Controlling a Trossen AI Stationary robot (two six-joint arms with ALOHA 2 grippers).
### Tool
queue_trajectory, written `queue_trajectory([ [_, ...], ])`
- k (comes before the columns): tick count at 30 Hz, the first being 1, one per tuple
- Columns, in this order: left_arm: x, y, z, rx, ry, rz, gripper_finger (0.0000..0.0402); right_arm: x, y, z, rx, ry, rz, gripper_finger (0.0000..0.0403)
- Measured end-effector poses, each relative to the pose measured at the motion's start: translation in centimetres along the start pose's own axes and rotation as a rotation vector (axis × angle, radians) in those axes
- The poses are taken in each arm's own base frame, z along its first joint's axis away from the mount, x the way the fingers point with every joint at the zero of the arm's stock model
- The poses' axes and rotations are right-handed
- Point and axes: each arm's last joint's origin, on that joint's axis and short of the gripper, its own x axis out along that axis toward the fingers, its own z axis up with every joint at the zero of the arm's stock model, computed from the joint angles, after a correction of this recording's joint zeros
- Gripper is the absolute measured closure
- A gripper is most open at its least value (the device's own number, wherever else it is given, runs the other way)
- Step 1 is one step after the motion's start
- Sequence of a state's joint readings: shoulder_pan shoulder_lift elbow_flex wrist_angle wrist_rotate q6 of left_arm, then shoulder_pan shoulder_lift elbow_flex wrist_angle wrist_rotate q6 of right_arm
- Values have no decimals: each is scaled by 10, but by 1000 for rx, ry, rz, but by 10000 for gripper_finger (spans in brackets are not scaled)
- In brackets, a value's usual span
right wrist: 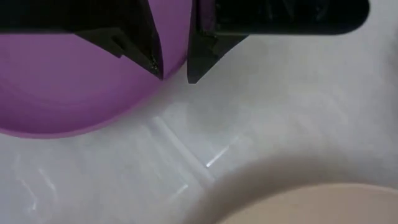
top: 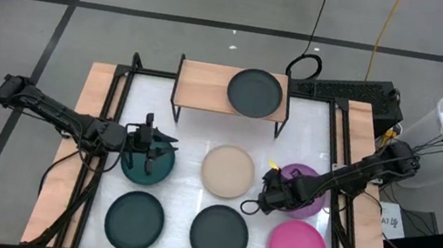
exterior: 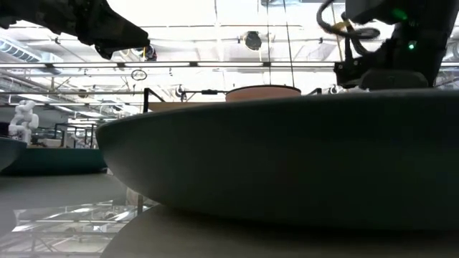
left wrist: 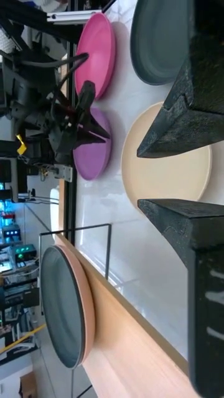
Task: Place and stack plates onto a shelf
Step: Stack the purple plate on top of the black plate on the shelf
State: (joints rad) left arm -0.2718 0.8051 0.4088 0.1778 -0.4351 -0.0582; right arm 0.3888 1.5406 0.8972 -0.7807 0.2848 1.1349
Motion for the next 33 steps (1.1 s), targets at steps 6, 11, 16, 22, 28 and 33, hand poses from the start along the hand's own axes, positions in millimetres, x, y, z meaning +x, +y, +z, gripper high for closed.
queue_trajectory([
  [6,0,0,0,-1,3,0,279,16,-15,-8,13,73,-41,347],
  [11,0,0,0,-1,5,0,279,23,-20,-12,16,93,-34,347],
  [16,0,0,-1,-1,5,1,279,23,-20,-12,2,96,-36,351],
  [22,0,0,-1,0,6,1,279,21,-22,-11,-38,98,-76,387],
  [28,0,0,-1,1,9,1,279,0,-19,0,-43,68,-182,401],
  [33,0,0,-1,2,9,1,279,-17,-11,10,-56,-29,-197,402],
])
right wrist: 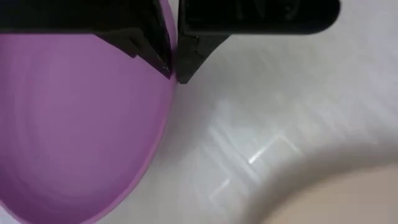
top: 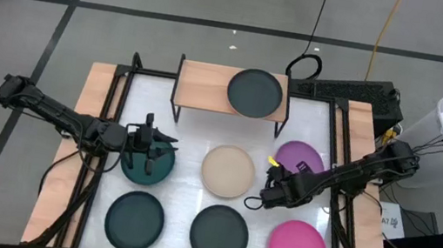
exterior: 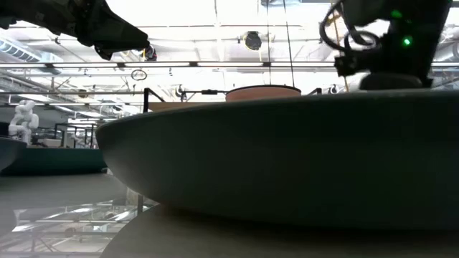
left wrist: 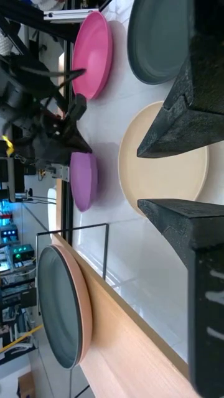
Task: Place and stack plates onto a shelf
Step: Stack the purple plate on top of the black plate on the shelf
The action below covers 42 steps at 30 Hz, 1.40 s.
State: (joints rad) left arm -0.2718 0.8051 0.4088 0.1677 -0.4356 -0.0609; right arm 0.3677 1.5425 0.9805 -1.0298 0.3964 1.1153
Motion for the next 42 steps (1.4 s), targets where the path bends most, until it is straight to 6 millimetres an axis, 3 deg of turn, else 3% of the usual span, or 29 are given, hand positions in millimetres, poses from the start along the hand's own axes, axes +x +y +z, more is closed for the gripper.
queue_trajectory([
  [24,0,0,0,-6,-1,1,279,-38,-23,8,23,38,-239,403],
  [31,0,0,0,-14,-1,1,279,-59,-30,18,25,-30,-304,403],
  [42,0,1,0,-16,-2,17,279,-73,-35,43,1,-195,-324,403],
])
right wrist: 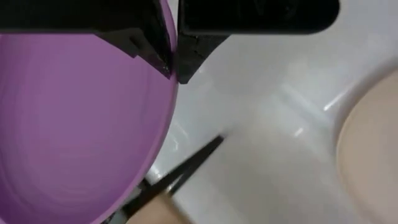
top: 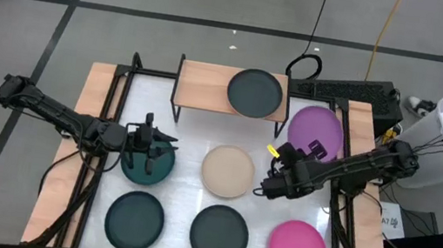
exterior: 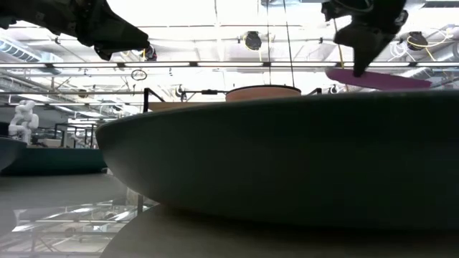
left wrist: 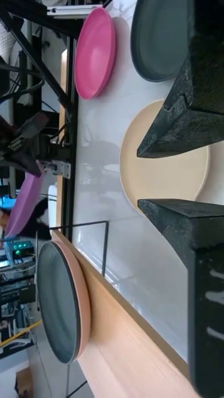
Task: Place and stack plates onto a shelf
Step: Stack the purple plate on top of the black plate on the shelf
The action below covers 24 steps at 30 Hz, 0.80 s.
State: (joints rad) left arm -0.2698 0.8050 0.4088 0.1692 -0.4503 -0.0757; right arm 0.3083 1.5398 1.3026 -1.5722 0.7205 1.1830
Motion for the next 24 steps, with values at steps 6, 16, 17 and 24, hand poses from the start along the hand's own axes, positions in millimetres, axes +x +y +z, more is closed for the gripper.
queue_trajectory([
  [6,0,0,-1,-22,6,2,279,0,-8,17,18,-76,-35,403],
  [16,1,3,2,-1,-23,44,279,-12,-13,95,0,-380,53,403],
  [17,1,4,2,-4,-23,46,279,-14,-10,107,-17,-432,100,403],
  [24,3,1,-1,-26,1,20,279,-12,-14,163,-91,-704,248,403],
])
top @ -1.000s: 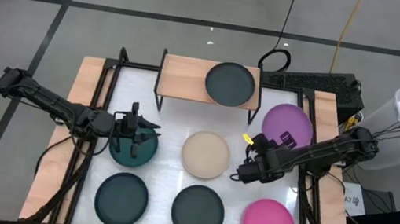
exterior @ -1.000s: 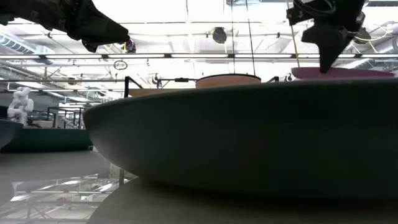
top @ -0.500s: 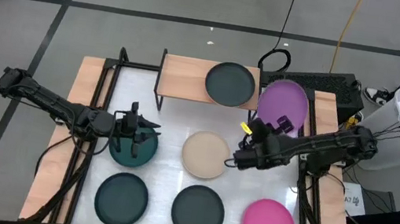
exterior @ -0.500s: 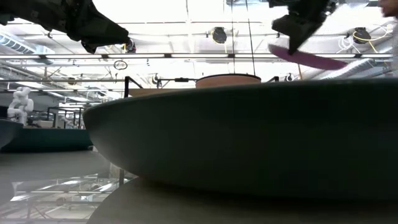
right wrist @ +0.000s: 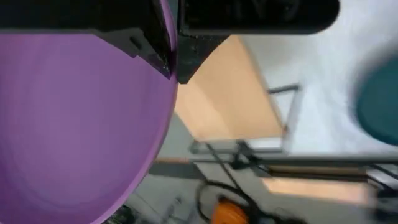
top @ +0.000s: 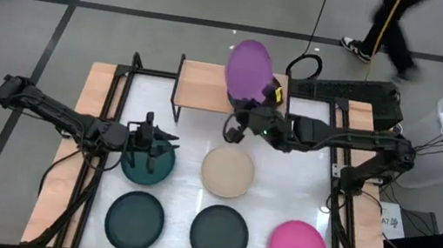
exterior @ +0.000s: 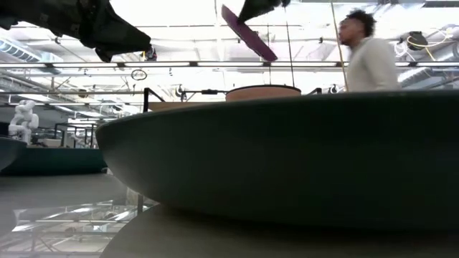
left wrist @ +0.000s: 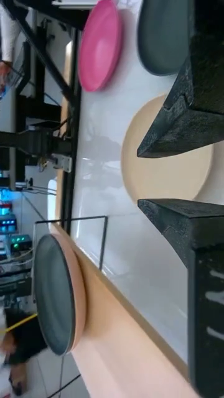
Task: Place and stack plates onto a shelf
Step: Stack the purple plate on top of the black plate on the shelf
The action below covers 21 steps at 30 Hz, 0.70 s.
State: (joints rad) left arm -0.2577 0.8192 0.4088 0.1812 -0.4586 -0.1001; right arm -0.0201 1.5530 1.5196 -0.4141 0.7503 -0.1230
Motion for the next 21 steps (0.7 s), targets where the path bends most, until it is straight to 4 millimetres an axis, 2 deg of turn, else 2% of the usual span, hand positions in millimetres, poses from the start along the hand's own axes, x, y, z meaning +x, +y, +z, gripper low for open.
queue_trajectory([
  [6,6,-3,-4,19,17,-8,279,25,-16,-24,36,163,-36,403],
  [15,16,-7,-5,23,-4,-11,279,51,0,-68,-43,210,22,403],
  [21,18,-8,-7,54,10,-10,279,58,7,-84,-53,187,14,399],
])
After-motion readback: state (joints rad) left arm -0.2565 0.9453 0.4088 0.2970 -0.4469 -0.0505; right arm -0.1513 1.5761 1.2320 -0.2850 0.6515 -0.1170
